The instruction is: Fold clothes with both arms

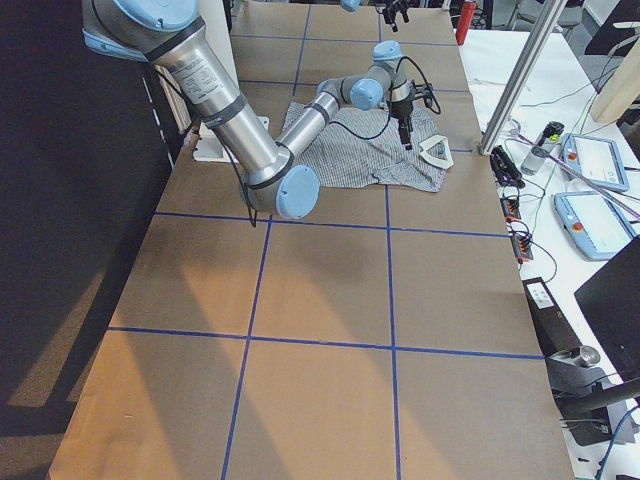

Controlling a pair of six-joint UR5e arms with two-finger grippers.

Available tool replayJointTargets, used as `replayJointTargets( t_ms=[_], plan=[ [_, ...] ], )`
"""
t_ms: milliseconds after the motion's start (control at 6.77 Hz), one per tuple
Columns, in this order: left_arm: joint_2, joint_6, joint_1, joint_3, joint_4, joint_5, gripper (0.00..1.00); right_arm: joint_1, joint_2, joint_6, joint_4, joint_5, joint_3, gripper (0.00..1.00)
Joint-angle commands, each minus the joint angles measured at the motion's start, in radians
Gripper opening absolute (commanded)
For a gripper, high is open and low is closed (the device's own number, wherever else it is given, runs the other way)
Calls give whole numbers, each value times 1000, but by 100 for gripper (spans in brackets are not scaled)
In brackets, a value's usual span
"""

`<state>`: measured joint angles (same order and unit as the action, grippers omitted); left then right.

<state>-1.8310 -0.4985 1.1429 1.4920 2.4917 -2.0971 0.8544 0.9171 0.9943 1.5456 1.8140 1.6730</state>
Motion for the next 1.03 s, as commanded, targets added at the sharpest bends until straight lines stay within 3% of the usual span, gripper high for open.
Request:
replayJointTargets(
  t_ms=[0,148,295,886],
  plan=[
    [-171,-391,-174,-130,-8,235,82,110,200,-176,-147,178,100,100],
    [-251,-466,-248,-201,-57,365,76,118,266,-175,-267,203,99,100],
    [-299,-500,-291,-241,-89,409,75,132,290,-180,-280,220,100,100],
    [-381,-516,-338,-379,-85,448,67,130,293,-172,-282,217,102,100]
  ],
)
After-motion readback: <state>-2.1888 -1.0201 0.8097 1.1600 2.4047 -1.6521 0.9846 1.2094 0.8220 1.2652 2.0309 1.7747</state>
